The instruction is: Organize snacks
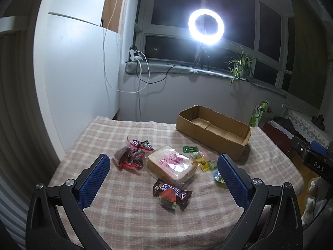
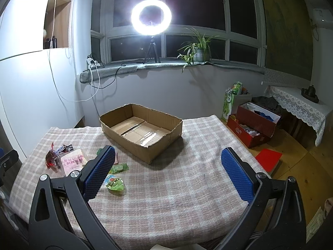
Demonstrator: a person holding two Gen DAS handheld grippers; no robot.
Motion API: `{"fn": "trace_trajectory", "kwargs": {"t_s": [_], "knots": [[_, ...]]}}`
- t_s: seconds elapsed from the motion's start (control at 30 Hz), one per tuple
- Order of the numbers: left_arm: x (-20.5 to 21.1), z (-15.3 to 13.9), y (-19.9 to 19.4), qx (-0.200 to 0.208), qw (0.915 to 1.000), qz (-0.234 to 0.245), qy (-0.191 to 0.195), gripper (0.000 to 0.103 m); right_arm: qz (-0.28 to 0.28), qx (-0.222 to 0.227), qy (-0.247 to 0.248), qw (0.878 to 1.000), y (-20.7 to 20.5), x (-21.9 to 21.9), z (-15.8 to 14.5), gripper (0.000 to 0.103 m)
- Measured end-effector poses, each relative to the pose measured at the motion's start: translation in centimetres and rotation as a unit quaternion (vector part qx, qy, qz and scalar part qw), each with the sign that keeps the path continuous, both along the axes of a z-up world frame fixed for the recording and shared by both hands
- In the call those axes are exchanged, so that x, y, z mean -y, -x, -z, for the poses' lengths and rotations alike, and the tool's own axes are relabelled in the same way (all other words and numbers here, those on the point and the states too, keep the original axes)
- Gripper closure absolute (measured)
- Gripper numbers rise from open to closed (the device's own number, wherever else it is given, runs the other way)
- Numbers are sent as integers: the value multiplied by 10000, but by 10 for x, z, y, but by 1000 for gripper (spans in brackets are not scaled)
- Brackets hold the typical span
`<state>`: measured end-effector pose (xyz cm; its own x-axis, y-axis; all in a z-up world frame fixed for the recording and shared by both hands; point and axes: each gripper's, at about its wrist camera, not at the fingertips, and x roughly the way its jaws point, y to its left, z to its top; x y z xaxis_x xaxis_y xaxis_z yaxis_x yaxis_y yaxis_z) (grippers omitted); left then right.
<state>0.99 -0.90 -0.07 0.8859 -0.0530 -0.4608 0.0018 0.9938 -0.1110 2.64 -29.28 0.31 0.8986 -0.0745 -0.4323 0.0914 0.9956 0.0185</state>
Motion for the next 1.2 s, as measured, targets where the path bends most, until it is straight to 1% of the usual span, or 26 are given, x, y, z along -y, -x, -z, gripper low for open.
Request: {"fn": "trace_trajectory", "kwargs": {"t_s": [0.83,1.0,1.2], "knots": [[3,2,1,17,10000,22,-15,1,-36,-21,18,10000,-1,-4,1,0],[3,4,0,-34,10000,45,4,1,-129,-95,54,9999,-6,-7,5,0],[-2,9,-4,-131,9999,31,9,1,-306,-246,86,9992,-23,-13,15,0]]}}
